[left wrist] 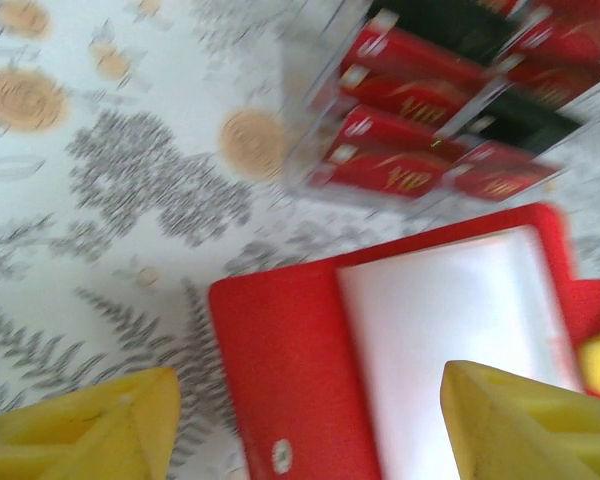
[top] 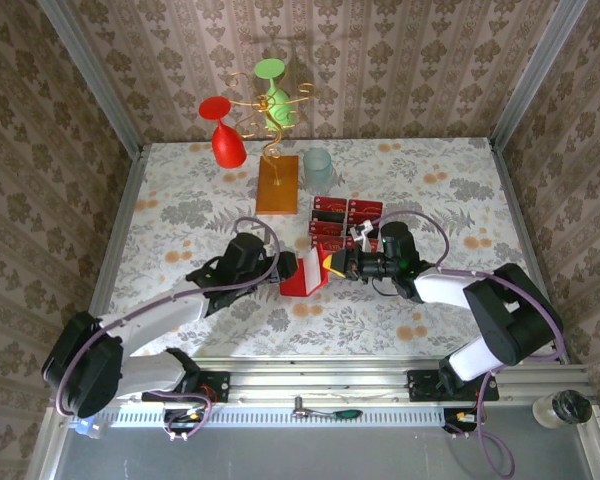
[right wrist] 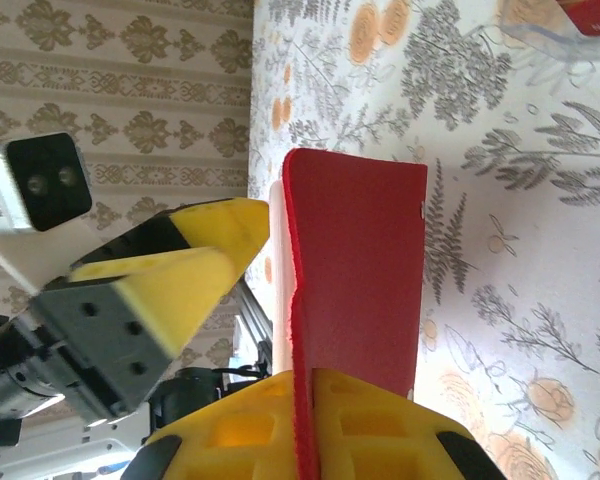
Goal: Put the credit cards into the card holder
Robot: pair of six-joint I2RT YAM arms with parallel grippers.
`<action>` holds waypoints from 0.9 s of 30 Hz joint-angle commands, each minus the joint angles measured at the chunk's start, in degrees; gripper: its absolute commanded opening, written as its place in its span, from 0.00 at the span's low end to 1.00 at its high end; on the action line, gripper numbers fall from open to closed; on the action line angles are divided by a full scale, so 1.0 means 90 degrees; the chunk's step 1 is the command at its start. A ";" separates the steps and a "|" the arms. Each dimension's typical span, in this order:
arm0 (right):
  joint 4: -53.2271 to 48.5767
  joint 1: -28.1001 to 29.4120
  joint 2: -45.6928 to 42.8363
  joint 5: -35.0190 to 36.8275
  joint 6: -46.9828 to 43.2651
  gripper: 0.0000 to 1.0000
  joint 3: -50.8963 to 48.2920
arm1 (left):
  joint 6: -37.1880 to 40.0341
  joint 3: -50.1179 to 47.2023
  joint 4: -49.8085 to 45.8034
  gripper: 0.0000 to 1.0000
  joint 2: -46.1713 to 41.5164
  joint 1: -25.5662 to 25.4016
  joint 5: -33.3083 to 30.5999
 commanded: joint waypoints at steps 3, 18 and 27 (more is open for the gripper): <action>0.0503 -0.0033 0.0227 0.0052 -0.0084 0.00 -0.0224 | 0.0527 0.0192 -0.0727 0.70 0.0507 -0.0219 -0.0594; 0.0549 -0.0091 0.0263 0.0436 -0.0242 0.00 -0.0876 | 0.0819 0.0588 -0.1397 0.68 0.1555 -0.0762 -0.1580; -0.0370 -0.0254 -0.0301 0.0715 -0.0624 0.45 -0.1048 | 0.0891 0.0583 -0.1316 0.68 0.1786 -0.0760 -0.1724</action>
